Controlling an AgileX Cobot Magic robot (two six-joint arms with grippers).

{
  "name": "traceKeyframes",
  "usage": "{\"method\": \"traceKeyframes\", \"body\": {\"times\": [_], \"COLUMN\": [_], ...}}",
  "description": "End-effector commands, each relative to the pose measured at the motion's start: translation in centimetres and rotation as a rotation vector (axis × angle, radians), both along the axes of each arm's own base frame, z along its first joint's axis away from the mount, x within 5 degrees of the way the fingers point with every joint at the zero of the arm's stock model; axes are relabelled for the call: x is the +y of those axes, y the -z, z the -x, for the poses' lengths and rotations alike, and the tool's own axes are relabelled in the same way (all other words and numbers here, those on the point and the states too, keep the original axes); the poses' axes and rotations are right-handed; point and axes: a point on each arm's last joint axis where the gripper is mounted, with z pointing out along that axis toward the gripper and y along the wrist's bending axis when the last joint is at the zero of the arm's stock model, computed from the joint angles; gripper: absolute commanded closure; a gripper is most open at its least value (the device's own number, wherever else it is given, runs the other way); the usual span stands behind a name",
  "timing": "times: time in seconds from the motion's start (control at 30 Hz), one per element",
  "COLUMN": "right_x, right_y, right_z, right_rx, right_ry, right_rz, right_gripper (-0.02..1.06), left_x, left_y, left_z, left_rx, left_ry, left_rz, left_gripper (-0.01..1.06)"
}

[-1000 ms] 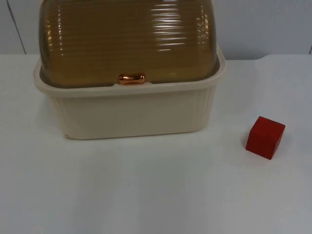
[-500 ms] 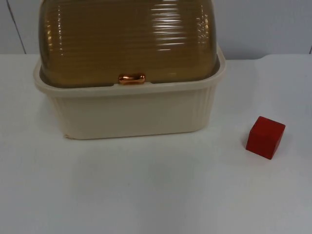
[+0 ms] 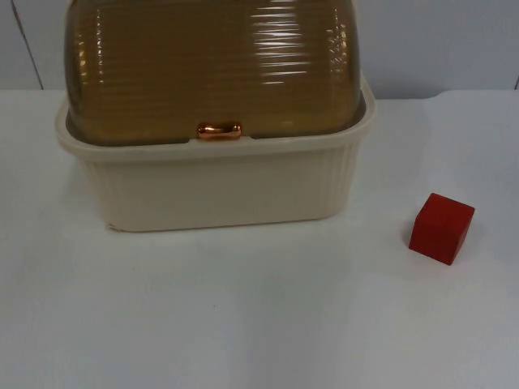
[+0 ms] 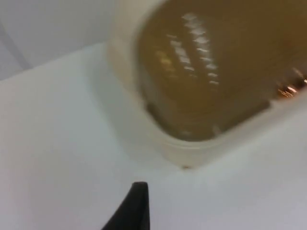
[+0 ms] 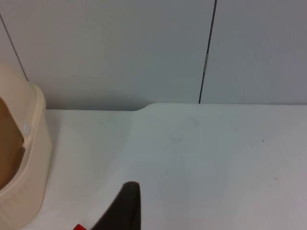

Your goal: Open the box lid with the left hand, place the block into the box with the right hand, then close the box lid with the left hand.

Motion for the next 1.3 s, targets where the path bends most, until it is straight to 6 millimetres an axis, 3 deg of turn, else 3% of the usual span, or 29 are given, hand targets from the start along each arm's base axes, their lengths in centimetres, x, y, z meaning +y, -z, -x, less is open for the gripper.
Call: {"method": "traceKeyframes", "body": {"times": [0.0,0.13,0.2,0.23,0.33,0.37,0.53,0.83,0.97,1.03,1.27], "right_x": [-0.1,-0.1,-0.1,-0.1,-0.1,-0.1,-0.1,-0.4,-0.3,-0.3,-0.3], "right_y": [-0.4,-0.4,-0.4,-0.4,-0.3,-0.3,-0.2,-0.2,-0.3,-0.3,-0.5], "right_z": [0.0,0.0,0.0,0.0,0.0,0.0,0.1,0.1,0.0,0.0,-0.1], "right_rx": [-0.023,-0.023,-0.023,-0.023,-0.013,-0.013,-0.007,-0.004,-0.012,-0.016,-0.037], "right_ry": [0.000,0.000,0.000,0.000,0.001,0.001,0.001,0.012,0.011,0.011,0.009], "right_rz": [0.014,0.014,0.014,0.014,0.014,0.014,0.014,0.058,0.058,0.058,0.058], "right_gripper": [-0.01,-0.01,-0.01,-0.01,-0.01,-0.01,-0.01,-0.01,-0.01,-0.01,-0.01], "left_x": [-1.2,-4.5,-6.8,-6.8,-11.3,-11.3,-16.7,-19.2,-18.8,-18.2,-17.7], "left_y": [0.9,3.3,4.1,4.1,4.7,4.7,6.8,8.3,10.6,13.3,15.0], "left_z": [-0.8,-1.8,-2.1,-2.1,-2.4,-2.4,-2.7,-3.4,-3.4,-3.0,-3.3], "left_rx": [0.033,0.070,0.005,0.005,-0.219,-0.219,-0.420,-0.583,-0.564,-0.487,-0.424], "left_ry": [0.076,0.263,0.337,0.337,0.450,0.450,0.592,0.539,0.516,0.541,0.556], "left_rz": [-0.036,-0.309,-0.507,-0.507,-0.712,-0.712,-0.797,-0.774,-0.772,-0.796,-0.798], "left_gripper": [0.00,0.00,0.00,0.00,0.00,0.00,0.00,0.00,0.00,0.00,0.00]}}
